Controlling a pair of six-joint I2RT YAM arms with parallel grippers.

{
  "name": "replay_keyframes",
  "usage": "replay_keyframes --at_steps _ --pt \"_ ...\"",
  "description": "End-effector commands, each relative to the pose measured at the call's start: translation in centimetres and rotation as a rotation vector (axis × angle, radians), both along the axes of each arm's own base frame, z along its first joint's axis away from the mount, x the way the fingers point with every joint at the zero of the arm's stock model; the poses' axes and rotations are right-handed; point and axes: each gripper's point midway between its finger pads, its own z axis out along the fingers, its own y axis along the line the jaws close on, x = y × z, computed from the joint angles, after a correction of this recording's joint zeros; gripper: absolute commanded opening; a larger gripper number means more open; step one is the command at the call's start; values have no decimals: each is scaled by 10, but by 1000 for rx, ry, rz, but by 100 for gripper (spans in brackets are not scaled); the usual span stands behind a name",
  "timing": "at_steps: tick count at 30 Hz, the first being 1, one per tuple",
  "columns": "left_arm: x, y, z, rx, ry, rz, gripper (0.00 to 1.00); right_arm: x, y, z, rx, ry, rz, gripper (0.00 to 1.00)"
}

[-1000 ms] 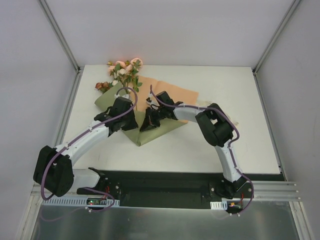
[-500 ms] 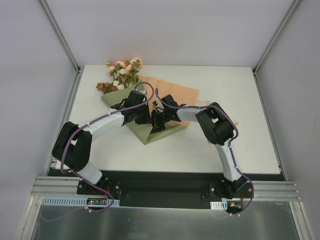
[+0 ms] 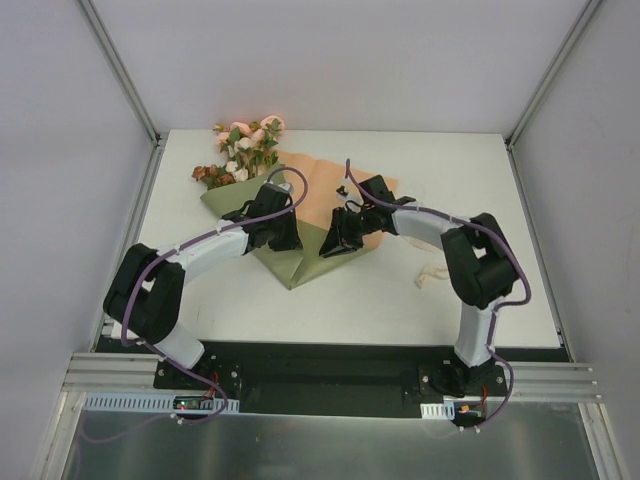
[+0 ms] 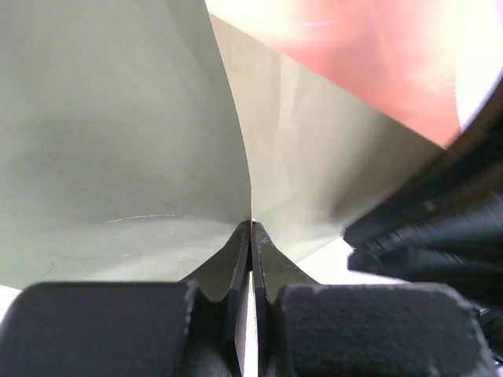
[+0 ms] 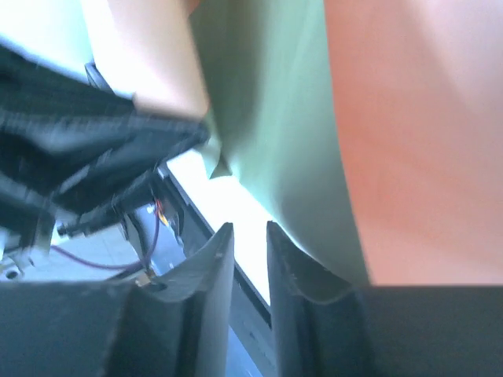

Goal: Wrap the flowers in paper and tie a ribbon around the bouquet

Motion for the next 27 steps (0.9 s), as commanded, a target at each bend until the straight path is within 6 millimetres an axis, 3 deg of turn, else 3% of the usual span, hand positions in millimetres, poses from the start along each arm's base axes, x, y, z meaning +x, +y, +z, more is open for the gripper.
replay_keyframes --at_steps 1,4,6,8,10,12,18,27 --pt "6 -2 20 -14 -74 8 0 -39 -29 34 -28 -110 113 30" --pt "6 -5 22 -25 -72 -1 0 -64 -47 20 -69 -73 131 29" --pt "7 -7 25 -34 -73 -3 0 -69 -49 20 -67 -93 126 27" --pt "7 -7 26 -39 -73 -5 0 -76 -49 9 -68 -62 113 15" --pt "6 -7 26 -40 -73 -6 0 -70 -42 1 -64 -74 106 5" --pt "5 -7 27 -44 -74 -9 0 -55 -31 -6 -53 -80 87 1" --pt "0 -9 28 -62 -65 -21 0 -15 -3 -3 -24 -97 55 0" --pt "9 -18 29 -78 -57 -25 0 10 6 -28 -47 -40 -1 0"
